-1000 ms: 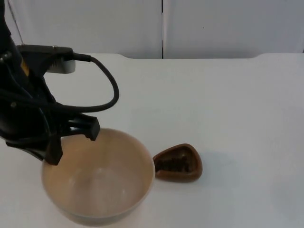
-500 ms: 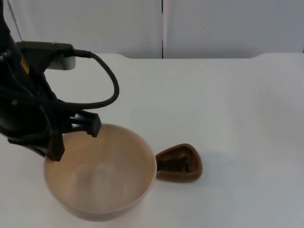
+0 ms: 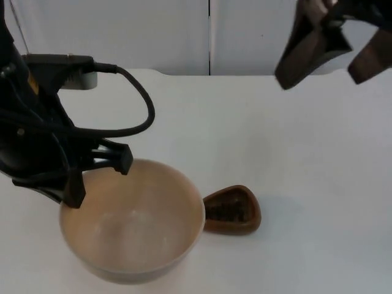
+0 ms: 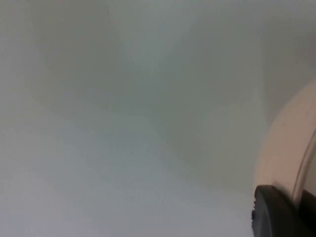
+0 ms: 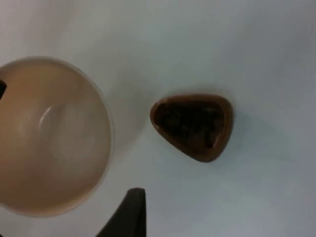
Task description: Pick up the bowl with the left hand and pour the coffee beans from the cup into the bowl with the right hand.
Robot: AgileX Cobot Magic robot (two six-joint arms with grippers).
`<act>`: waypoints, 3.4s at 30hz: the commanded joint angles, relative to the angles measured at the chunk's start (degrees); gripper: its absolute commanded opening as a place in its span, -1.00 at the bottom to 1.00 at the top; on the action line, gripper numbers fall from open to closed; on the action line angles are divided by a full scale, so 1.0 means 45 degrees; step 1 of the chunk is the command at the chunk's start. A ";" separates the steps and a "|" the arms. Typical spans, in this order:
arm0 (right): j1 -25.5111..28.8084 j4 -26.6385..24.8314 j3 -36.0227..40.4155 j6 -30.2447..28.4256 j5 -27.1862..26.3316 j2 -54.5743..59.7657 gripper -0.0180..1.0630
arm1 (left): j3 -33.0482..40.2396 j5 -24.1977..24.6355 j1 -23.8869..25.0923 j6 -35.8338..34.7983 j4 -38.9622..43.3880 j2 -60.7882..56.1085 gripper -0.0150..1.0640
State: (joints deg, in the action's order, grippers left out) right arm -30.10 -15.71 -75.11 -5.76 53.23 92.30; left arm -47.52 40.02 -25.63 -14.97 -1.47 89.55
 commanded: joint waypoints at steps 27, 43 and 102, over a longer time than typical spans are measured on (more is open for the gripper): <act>-0.1606 0.3756 -0.3395 0.5098 0.1551 0.4114 0.84 | 0.0036 -0.0022 -0.0082 -0.0410 -0.0099 -0.0104 -0.98; -0.2065 0.4471 -0.3395 0.5991 0.0439 0.5819 0.75 | 0.0036 -0.0023 -0.0082 -0.0410 -0.0099 -0.0104 -0.98; -0.2065 0.5460 -0.1686 0.7749 -0.3085 0.7202 0.41 | 0.0036 -0.0117 -0.0082 -0.0437 -0.0099 -0.0104 -0.98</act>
State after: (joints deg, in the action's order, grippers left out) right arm -39.25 8.41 -82.84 28.84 40.12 124.39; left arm -47.52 39.92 -25.63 -16.49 -1.47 89.55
